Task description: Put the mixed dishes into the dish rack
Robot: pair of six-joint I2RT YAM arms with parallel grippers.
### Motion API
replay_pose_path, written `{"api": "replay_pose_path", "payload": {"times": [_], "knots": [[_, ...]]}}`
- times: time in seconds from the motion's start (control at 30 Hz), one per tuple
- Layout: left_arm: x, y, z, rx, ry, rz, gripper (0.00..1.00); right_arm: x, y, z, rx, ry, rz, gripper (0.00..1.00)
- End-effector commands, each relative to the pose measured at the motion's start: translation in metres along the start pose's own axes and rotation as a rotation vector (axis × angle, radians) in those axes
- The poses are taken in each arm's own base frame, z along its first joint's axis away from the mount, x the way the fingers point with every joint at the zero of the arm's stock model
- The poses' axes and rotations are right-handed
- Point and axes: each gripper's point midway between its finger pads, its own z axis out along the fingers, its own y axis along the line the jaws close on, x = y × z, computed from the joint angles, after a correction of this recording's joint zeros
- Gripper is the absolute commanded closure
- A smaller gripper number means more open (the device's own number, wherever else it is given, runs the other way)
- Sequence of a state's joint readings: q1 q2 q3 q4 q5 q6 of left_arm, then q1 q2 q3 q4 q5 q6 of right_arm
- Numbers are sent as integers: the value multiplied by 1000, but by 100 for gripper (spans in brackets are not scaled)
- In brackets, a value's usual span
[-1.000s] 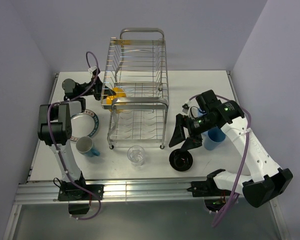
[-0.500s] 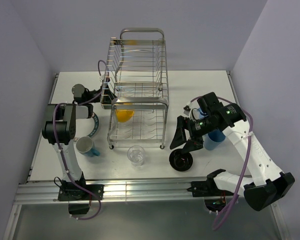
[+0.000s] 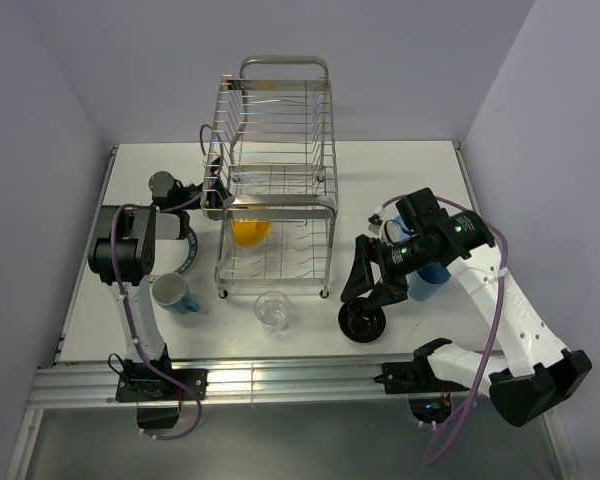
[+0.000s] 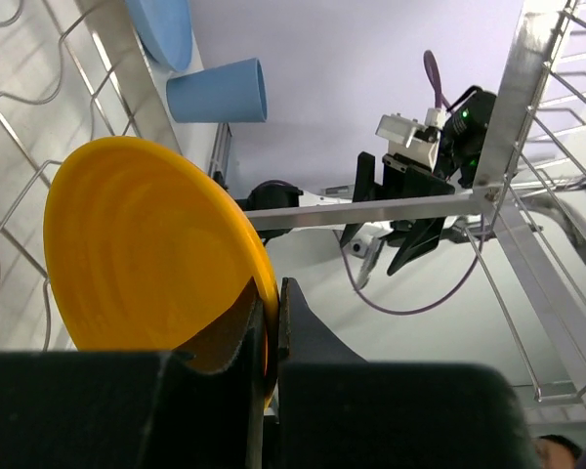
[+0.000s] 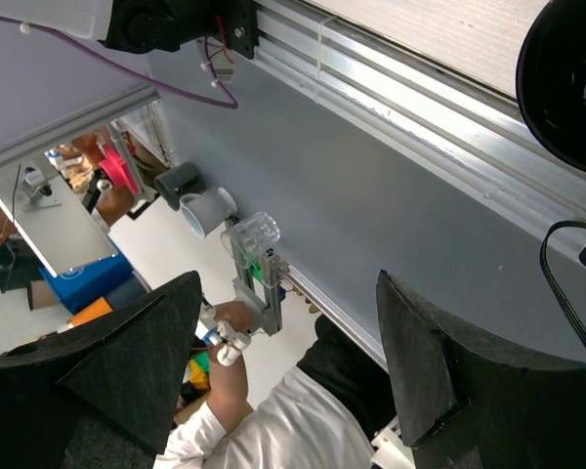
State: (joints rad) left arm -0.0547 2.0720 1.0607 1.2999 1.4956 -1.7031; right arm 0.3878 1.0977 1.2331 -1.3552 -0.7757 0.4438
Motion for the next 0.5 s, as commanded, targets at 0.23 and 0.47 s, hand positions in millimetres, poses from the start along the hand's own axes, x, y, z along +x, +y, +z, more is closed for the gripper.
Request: {"api": "replay_pose_path", "payload": {"times": [0.23,0.47], "knots": [[36,8,0,-16,199,325,100,22,-3,-6,4,52,35,21],[27,3,4,-5,147,313,100,21,-2,-7,2,49,31,20]]}}
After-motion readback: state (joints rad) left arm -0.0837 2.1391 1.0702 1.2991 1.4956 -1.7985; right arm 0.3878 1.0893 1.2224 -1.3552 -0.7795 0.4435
